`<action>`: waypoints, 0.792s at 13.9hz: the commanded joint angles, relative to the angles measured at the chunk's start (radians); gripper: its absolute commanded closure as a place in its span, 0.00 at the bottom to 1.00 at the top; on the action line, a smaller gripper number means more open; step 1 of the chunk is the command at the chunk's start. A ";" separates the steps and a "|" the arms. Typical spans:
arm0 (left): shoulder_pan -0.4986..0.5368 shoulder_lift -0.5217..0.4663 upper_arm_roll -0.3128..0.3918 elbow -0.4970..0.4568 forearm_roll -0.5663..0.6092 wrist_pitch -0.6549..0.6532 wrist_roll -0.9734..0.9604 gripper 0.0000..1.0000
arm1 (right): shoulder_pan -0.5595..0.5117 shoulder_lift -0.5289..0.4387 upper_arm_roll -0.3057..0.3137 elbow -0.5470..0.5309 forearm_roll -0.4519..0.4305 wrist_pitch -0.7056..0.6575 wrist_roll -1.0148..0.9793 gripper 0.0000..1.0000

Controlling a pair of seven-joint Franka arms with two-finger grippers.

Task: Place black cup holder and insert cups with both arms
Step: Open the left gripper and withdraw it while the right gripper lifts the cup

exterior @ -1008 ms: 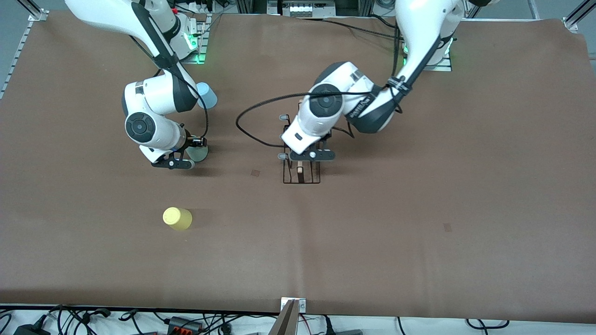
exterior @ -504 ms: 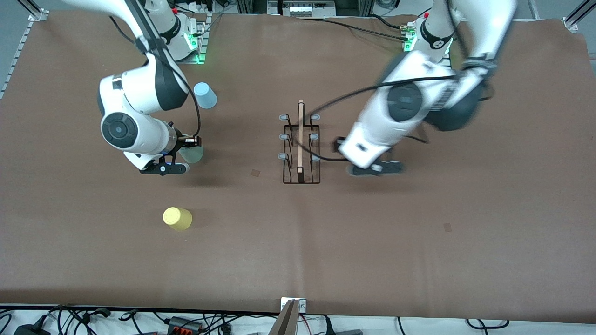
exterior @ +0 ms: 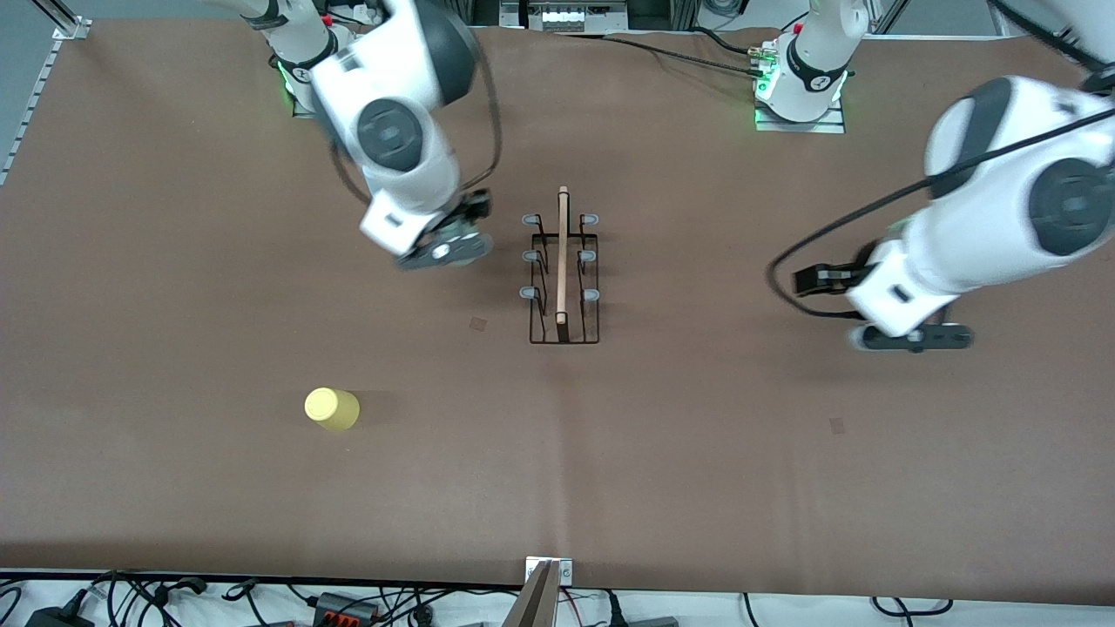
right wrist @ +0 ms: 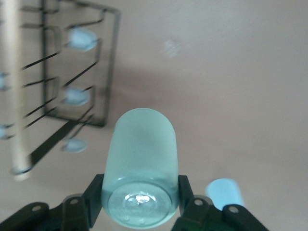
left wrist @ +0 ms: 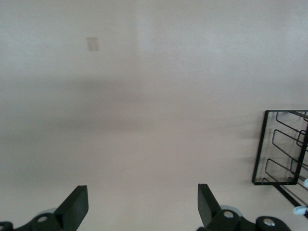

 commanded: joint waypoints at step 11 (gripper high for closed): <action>-0.135 -0.364 0.298 -0.381 -0.008 0.127 0.043 0.00 | 0.119 0.108 -0.012 0.060 0.079 0.045 0.094 0.76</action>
